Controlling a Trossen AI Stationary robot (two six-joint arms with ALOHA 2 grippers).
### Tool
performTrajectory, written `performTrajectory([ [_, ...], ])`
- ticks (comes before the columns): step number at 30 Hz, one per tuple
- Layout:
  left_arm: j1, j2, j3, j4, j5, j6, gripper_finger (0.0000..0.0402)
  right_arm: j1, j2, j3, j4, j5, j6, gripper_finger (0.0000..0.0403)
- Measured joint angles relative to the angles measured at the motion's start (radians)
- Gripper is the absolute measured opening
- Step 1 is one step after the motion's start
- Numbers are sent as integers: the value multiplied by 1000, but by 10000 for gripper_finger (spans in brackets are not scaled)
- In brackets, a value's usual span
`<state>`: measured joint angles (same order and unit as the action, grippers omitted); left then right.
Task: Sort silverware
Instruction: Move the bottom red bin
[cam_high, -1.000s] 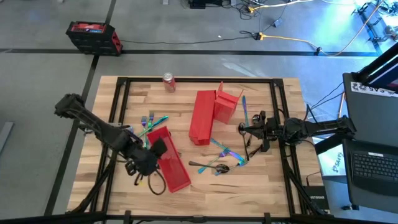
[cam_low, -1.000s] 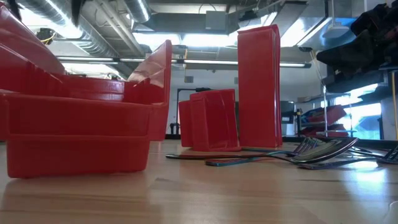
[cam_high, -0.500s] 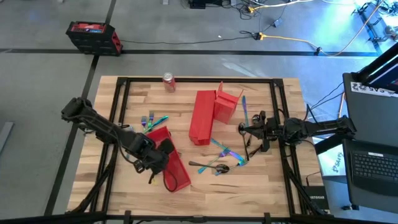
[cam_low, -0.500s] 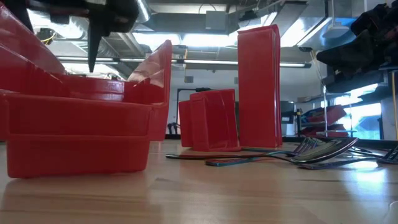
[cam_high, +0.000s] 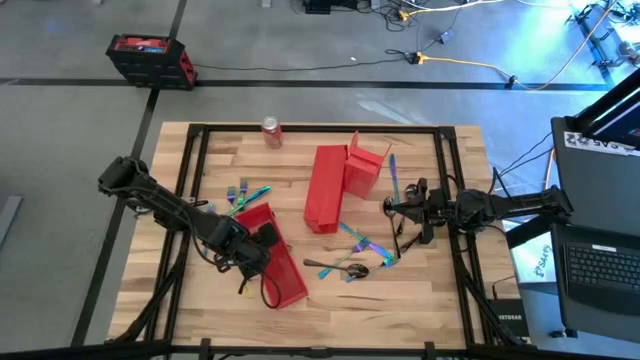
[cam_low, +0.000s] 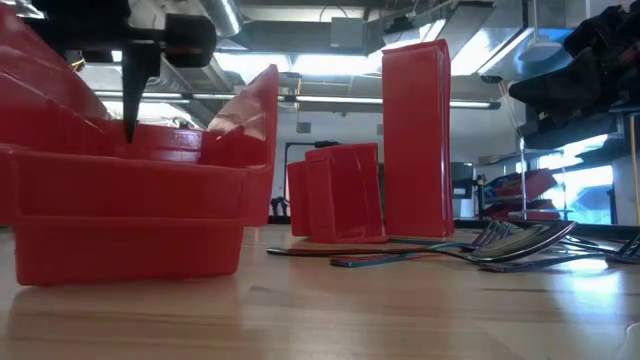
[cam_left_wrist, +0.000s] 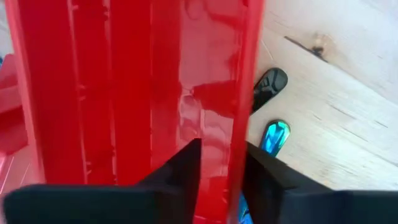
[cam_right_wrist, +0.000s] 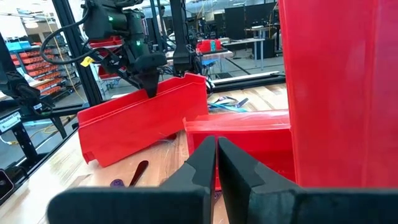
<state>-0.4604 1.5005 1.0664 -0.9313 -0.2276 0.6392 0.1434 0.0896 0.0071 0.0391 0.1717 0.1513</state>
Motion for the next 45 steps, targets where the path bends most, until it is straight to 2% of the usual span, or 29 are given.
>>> performTrajectory([
  [4,10,0,0,0,17,-3,23,0,0,0,0,0,0,0],
  [8,12,-1,0,0,45,-3,4,0,0,0,0,0,0,0],
  [21,22,-4,8,-4,33,-61,0,0,0,0,0,0,0,0],
  [27,21,-20,70,-16,-9,-55,0,0,0,0,0,0,0,0],
  [31,38,-22,125,-90,-15,-34,0,0,0,0,0,0,0,0],
  [39,132,-32,250,-286,-28,-41,0,0,0,0,0,0,0,0],
  [45,246,-116,275,-322,-40,-10,0,0,0,0,0,0,0,0],
])
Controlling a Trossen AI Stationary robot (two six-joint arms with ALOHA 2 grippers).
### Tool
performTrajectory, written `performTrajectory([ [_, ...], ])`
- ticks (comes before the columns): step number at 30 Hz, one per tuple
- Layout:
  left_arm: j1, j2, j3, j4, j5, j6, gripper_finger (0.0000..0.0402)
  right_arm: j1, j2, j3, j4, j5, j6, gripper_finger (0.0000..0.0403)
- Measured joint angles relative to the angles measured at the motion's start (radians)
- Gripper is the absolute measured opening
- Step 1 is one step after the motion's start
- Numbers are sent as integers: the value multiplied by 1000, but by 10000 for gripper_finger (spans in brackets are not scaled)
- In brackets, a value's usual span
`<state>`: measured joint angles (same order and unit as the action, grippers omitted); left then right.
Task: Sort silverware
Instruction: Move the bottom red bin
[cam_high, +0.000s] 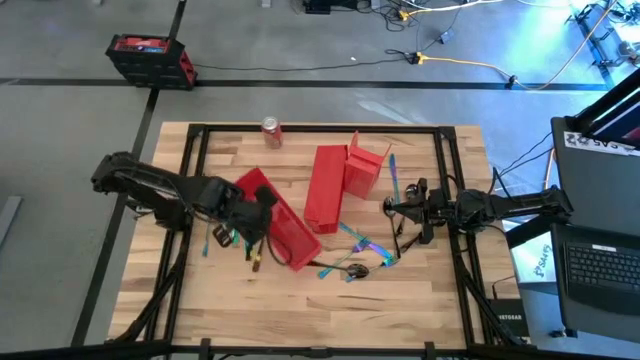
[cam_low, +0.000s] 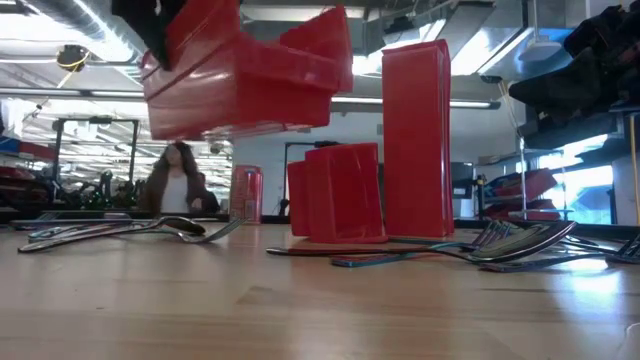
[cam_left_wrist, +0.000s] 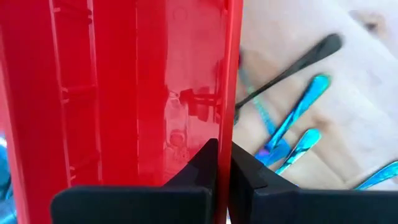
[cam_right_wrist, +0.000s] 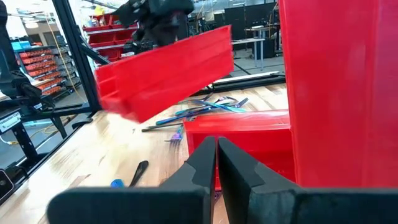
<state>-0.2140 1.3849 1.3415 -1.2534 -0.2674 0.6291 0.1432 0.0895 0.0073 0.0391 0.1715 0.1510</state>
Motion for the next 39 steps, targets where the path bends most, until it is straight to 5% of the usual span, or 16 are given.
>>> performTrajectory([
  [13,244,-117,0,-34,-150,28,0,0,0,0,0,0,0,0],
  [22,380,-113,-1,1,-158,-136,0,0,0,0,0,0,0,0],
  [31,397,-112,-102,133,-329,-198,0,0,0,0,0,0,0,0],
  [39,397,-112,-250,207,-369,-352,0,0,0,0,0,0,0,0],
])
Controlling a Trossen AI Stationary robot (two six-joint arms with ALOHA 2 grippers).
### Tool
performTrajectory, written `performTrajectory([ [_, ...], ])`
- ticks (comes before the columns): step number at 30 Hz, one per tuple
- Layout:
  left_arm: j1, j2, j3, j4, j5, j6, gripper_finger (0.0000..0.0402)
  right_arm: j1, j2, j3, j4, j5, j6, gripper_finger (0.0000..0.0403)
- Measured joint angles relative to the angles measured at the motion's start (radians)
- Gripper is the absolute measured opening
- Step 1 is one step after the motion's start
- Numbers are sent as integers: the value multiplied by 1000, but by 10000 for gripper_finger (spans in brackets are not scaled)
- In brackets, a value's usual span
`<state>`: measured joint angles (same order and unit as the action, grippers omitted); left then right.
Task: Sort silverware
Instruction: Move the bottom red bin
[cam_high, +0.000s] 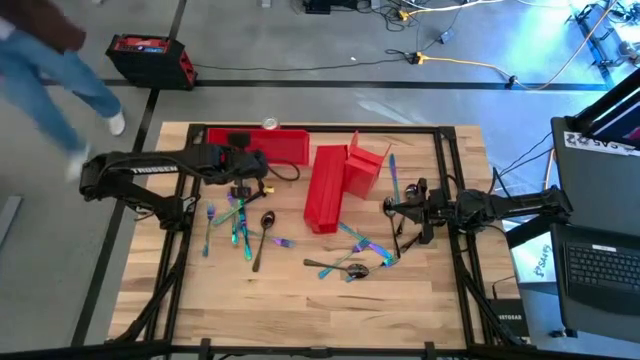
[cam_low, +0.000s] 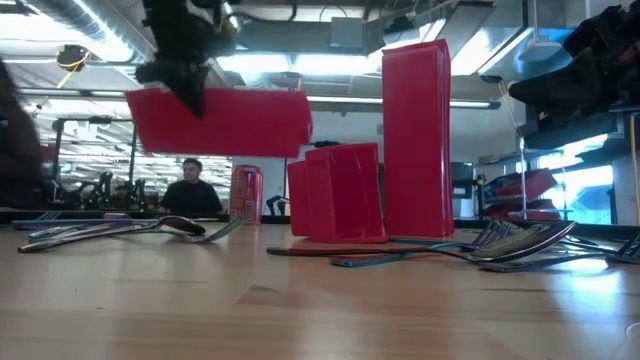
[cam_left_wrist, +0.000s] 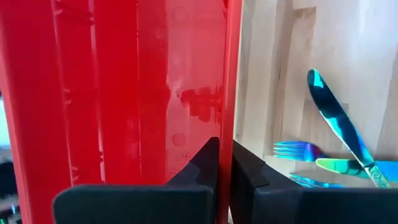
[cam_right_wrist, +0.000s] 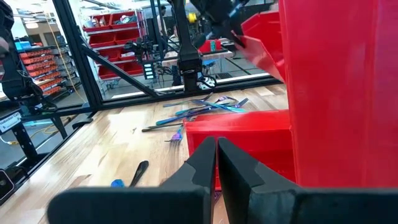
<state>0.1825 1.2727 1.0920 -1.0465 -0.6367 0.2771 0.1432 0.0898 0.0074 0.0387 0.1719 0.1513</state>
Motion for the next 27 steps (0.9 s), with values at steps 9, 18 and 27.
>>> performTrajectory([
  [9,-8,-3,-112,49,-14,-68,0,0,0,0,0,0,0,0],
  [18,-57,-6,-205,95,-35,-101,0,0,0,0,0,0,0,0],
  [27,-59,-7,-296,136,-56,-131,0,0,0,0,0,0,0,0],
])
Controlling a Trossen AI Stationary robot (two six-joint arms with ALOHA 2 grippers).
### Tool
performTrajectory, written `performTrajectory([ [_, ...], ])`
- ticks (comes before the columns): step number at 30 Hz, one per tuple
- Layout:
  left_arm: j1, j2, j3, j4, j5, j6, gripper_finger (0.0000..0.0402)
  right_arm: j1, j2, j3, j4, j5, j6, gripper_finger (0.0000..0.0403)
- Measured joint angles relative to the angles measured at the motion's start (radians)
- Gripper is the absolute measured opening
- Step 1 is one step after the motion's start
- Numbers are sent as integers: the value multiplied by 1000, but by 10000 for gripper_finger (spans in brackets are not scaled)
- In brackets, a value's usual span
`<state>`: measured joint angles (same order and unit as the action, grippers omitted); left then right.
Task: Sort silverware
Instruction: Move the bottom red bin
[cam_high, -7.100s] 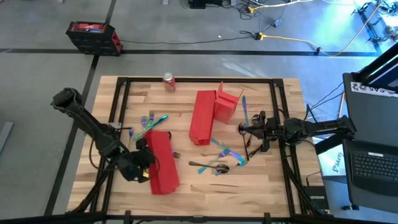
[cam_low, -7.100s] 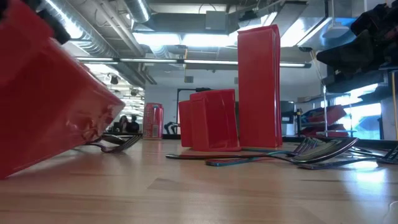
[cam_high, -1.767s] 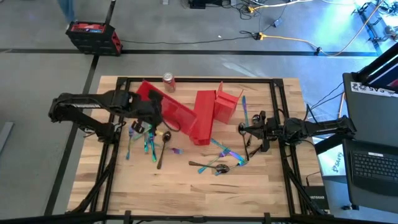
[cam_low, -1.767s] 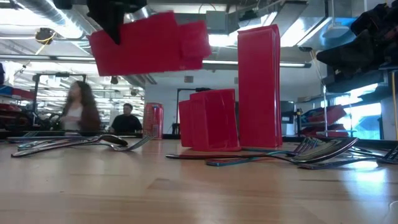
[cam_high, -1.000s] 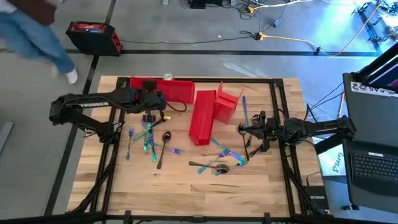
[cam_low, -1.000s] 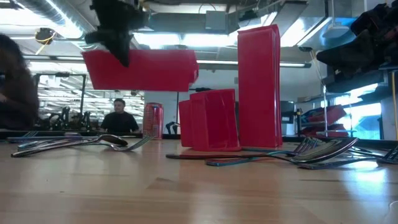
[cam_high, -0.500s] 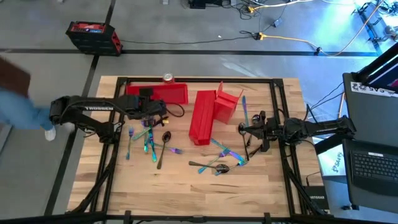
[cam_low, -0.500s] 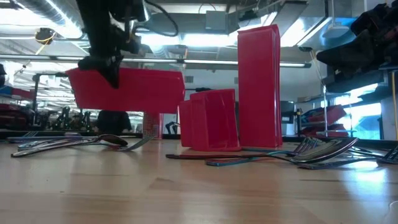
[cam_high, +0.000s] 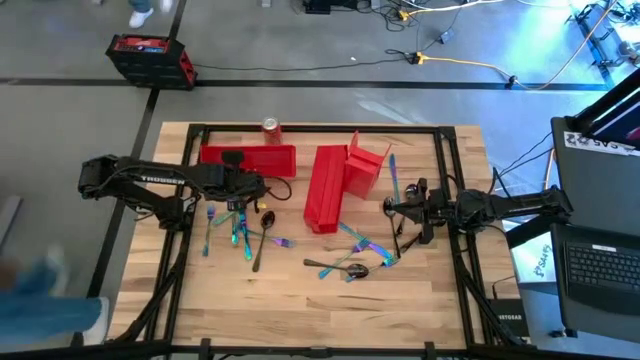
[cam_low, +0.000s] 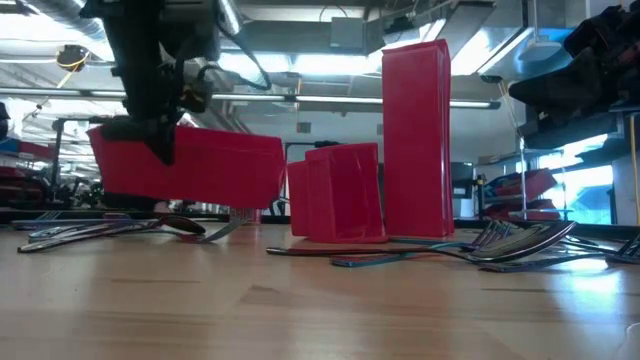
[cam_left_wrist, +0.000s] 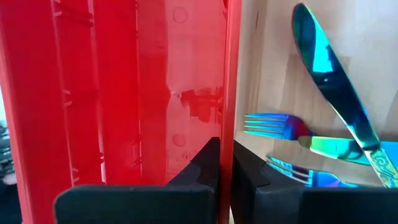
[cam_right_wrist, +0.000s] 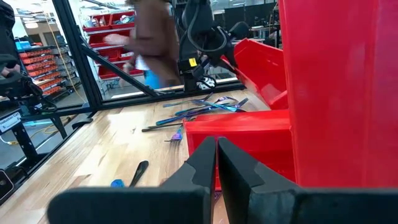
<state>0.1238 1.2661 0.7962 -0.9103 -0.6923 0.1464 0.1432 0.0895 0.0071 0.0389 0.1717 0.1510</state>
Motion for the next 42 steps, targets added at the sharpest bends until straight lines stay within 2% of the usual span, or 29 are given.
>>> performTrajectory([
  [7,-20,-1,-60,45,4,92,0,0,0,0,0,0,0,0],
  [18,-21,-3,-68,137,-1,10,0,0,0,0,0,0,0,0],
  [26,-20,-8,-97,178,-64,55,0,0,0,0,0,0,0,0],
  [34,12,-88,-204,328,-25,114,0,0,0,0,0,0,0,0],
  [42,88,-147,-231,328,26,182,0,0,0,0,0,0,0,0],
])
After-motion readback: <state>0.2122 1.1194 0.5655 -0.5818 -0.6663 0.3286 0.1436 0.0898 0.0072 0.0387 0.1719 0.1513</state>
